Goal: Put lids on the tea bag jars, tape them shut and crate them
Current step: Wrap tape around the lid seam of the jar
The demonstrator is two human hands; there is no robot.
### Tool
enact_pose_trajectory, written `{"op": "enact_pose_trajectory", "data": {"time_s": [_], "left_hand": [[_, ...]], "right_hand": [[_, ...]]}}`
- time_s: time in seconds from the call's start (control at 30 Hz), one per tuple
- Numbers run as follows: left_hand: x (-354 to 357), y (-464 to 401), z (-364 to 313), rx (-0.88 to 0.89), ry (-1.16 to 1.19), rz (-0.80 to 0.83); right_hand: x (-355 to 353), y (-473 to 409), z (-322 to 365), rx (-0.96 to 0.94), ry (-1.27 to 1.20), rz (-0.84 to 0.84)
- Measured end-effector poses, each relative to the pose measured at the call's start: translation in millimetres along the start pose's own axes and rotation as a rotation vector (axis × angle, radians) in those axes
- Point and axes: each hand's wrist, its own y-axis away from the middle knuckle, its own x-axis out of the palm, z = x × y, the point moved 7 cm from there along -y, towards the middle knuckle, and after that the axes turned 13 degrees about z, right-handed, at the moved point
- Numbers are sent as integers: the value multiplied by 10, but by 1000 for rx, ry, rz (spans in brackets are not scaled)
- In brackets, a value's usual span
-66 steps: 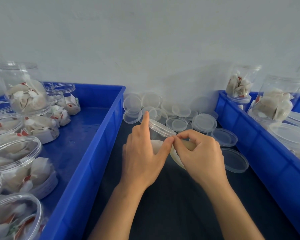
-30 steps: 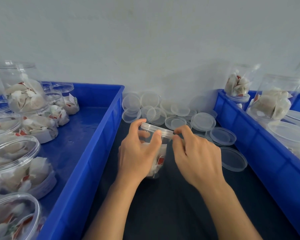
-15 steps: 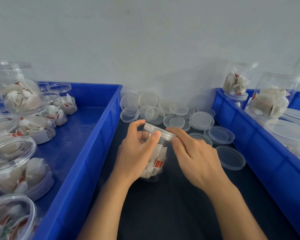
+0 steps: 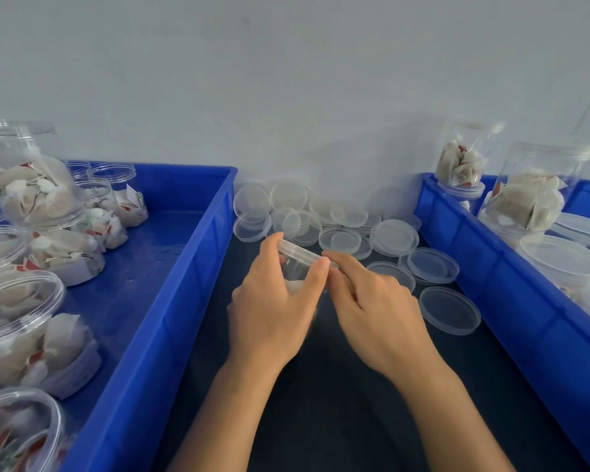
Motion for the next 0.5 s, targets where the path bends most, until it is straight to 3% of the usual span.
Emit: {"op": "enact_pose_trajectory", "data": {"time_s": [0.2, 0.5], "left_hand": [[-64, -68, 201, -21, 169, -9], [-69, -128, 318, 3, 386, 32]], "right_hand": [[78, -57, -93, -87, -271, 95], [1, -84, -189, -80, -133, 66]]}}
